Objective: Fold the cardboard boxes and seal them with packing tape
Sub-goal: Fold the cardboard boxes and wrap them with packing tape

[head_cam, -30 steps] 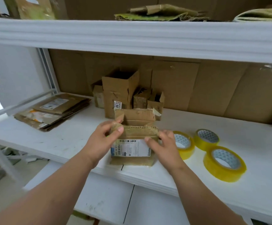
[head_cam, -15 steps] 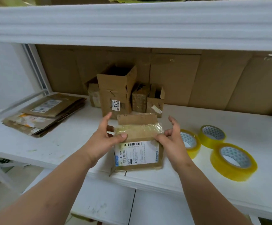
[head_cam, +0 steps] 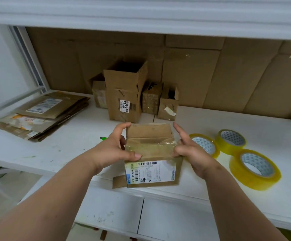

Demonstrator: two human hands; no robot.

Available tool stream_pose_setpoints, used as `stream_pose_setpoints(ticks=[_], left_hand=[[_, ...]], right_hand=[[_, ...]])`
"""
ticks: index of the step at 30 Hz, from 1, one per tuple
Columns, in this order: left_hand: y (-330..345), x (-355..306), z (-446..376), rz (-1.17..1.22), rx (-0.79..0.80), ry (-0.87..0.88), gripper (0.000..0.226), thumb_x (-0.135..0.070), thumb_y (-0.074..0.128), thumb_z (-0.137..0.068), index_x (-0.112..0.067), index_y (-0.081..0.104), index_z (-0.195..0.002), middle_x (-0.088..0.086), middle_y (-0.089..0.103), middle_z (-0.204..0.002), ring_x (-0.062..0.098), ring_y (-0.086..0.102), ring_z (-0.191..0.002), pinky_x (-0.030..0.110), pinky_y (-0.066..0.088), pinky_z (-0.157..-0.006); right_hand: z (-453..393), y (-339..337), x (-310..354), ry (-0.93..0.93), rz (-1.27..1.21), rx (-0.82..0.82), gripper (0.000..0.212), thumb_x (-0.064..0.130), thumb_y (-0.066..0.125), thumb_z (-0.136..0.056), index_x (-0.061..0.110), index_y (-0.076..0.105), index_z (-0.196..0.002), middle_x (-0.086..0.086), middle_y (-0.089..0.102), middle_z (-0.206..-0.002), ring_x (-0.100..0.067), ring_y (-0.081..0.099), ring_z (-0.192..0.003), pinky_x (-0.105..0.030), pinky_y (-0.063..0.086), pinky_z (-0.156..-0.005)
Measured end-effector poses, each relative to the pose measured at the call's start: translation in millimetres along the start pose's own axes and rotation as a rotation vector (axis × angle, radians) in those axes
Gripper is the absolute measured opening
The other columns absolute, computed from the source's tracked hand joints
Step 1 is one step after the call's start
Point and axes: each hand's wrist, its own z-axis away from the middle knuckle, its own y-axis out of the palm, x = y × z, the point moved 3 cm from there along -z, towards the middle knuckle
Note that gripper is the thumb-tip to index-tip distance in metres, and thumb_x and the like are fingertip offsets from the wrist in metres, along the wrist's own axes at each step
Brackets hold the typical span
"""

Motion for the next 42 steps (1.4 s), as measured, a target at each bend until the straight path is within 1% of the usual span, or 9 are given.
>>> stream_pose_setpoints(ticks=[6, 15, 23, 27, 29, 32, 35, 39, 42], left_hand=[[5, 6, 8, -0.135, -0.126, 0.117, 0.034, -0.031, 0.084, -0.075, -0.039, 0.061, -0.099, -0.007, 0.050, -0.115, 0.011, 0.055, -0.106, 0.020, 0.046, -0.083], [21, 11, 11, -0.112, -0.285, 0.175, 0.024, -0.008, 0.058, -0.094, -0.030, 0.068, -0.091, -0.015, 0.048, -0.124, -0.001, 0.051, -0.105, 0.016, 0.041, -0.083], [27, 7, 9, -0.499, -0.424, 0.313, 0.018, -0.008, 0.063, -0.091, -0.022, 0.069, -0.100, -0.018, 0.038, -0.126, 0.002, 0.024, -0.112, 0.019, 0.024, -0.098], [26, 0, 10, -0.644, -0.370, 0.429, 0.017, -0.009, 0.067, -0.089, -0.015, 0.075, -0.102, -0.015, 0.054, -0.109, 0.005, 0.036, -0.108, 0.003, 0.023, -0.093], [26, -1, 11, -0.654, -0.378, 0.422, 0.017, -0.011, 0.067, -0.090, -0.016, 0.076, -0.103, -0.016, 0.055, -0.107, 0.006, 0.039, -0.107, 0.006, 0.025, -0.092], [26, -3, 11, -0.673, -0.396, 0.402, 0.017, -0.014, 0.067, -0.090, -0.019, 0.077, -0.103, -0.019, 0.055, -0.105, 0.005, 0.041, -0.105, 0.023, 0.036, -0.095], [27, -6, 13, -0.709, -0.401, 0.413, 0.016, -0.014, 0.069, -0.089, -0.018, 0.078, -0.101, -0.014, 0.061, -0.103, 0.010, 0.044, -0.103, 0.024, 0.038, -0.092], [29, -13, 16, -0.780, -0.433, 0.448, 0.013, -0.013, 0.070, -0.089, -0.015, 0.079, -0.097, -0.005, 0.064, -0.102, 0.014, 0.040, -0.100, 0.020, 0.032, -0.086], [32, -15, 12, -0.829, -0.353, 0.365, 0.021, -0.019, 0.060, -0.095, -0.021, 0.075, -0.111, -0.007, 0.060, -0.114, 0.015, 0.045, -0.109, 0.018, 0.032, -0.092]], right_hand=[[10, 2, 1, -0.040, 0.079, -0.063, 0.058, 0.022, 0.064, -0.056, 0.038, 0.057, -0.111, -0.003, 0.044, -0.097, -0.018, 0.048, -0.089, -0.030, 0.042, -0.084], [20, 7, -13, -0.211, 0.236, -0.284, 0.012, 0.013, 0.071, -0.075, 0.017, 0.061, -0.081, 0.008, 0.047, -0.109, 0.001, 0.047, -0.093, -0.009, 0.038, -0.079], [21, 12, -21, -0.297, 0.329, -0.399, 0.021, 0.012, 0.072, -0.085, 0.030, 0.062, -0.088, 0.014, 0.051, -0.113, -0.003, 0.048, -0.112, -0.026, 0.041, -0.098], [27, -8, -26, -0.227, 0.238, -0.652, 0.021, 0.022, 0.060, -0.096, 0.029, 0.063, -0.116, 0.005, 0.061, -0.125, -0.015, 0.055, -0.119, -0.034, 0.045, -0.102], [25, -25, -32, -0.070, 0.505, -0.740, 0.036, 0.019, 0.055, -0.096, 0.018, 0.059, -0.132, -0.005, 0.057, -0.138, -0.026, 0.049, -0.129, -0.042, 0.037, -0.111], [17, -32, -49, 0.203, 1.029, -0.564, 0.058, 0.026, 0.052, -0.091, 0.021, 0.041, -0.147, -0.005, 0.046, -0.149, -0.025, 0.034, -0.141, -0.045, 0.014, -0.120], [14, -32, -54, 0.230, 1.231, -0.539, 0.053, 0.029, 0.050, -0.092, 0.027, 0.042, -0.144, 0.001, 0.047, -0.143, -0.021, 0.032, -0.139, -0.050, 0.006, -0.120], [13, -33, -45, 0.244, 1.177, -0.540, 0.045, 0.036, 0.051, -0.095, 0.029, 0.049, -0.139, 0.000, 0.049, -0.141, -0.024, 0.035, -0.137, -0.047, 0.012, -0.118], [20, -32, -29, 0.133, 0.862, -0.620, 0.042, 0.033, 0.055, -0.096, 0.024, 0.054, -0.137, -0.004, 0.053, -0.140, -0.026, 0.042, -0.133, -0.044, 0.016, -0.118]])
